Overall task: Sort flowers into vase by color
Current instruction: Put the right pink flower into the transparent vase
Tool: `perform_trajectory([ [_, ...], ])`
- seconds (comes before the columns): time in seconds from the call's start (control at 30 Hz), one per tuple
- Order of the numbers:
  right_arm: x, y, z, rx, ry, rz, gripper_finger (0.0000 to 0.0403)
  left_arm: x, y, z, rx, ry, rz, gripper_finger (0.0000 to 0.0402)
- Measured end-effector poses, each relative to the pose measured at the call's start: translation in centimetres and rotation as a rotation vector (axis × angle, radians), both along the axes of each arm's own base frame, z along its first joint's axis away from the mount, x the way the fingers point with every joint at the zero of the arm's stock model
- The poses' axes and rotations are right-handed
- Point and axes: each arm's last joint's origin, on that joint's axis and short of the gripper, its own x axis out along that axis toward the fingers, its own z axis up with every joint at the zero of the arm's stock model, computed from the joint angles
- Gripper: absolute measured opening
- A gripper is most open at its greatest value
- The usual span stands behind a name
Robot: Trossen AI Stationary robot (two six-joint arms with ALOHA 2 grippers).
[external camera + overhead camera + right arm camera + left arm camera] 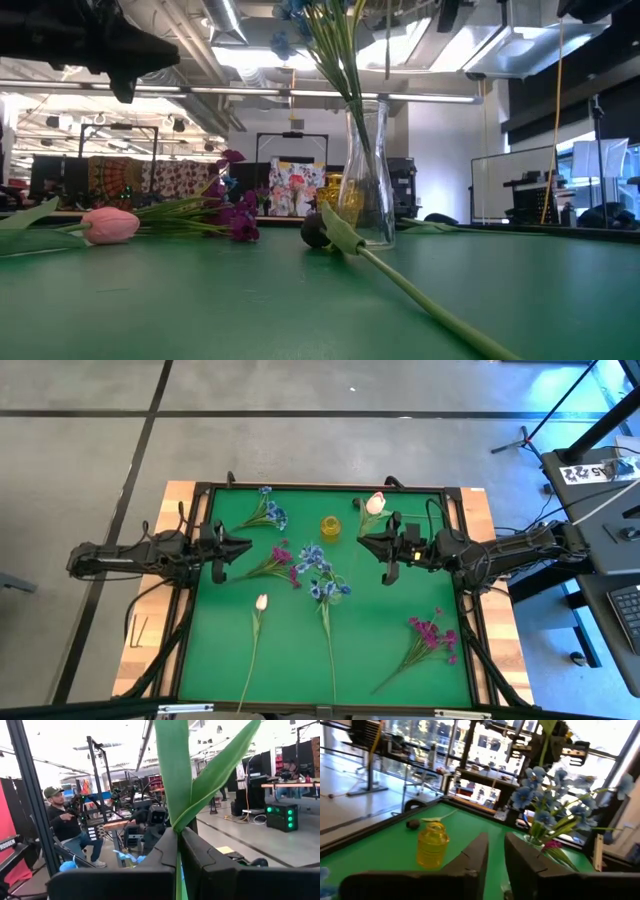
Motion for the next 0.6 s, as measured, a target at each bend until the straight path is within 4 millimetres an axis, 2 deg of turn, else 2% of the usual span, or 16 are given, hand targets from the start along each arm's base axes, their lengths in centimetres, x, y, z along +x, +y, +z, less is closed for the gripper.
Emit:
perform_trajectory([
  [0.13,0.8,0.1,-0.8,-0.021,0.026,0.006,0.0007,0.3,0.0,-0.2,-0.001,0.023,-0.01,0.0088],
  [0.3,1.9,0.3,-1.7,-0.04,0.03,0.025,0.0007,0.8,0.0,-0.2,-0.009,0.05,-0.011,0.0098],
  [0.6,2.2,0.3,-2.1,-0.066,0.049,0.021,0.0007,2.1,0.0,1.8,0.022,0.101,-0.016,0.0099],
])
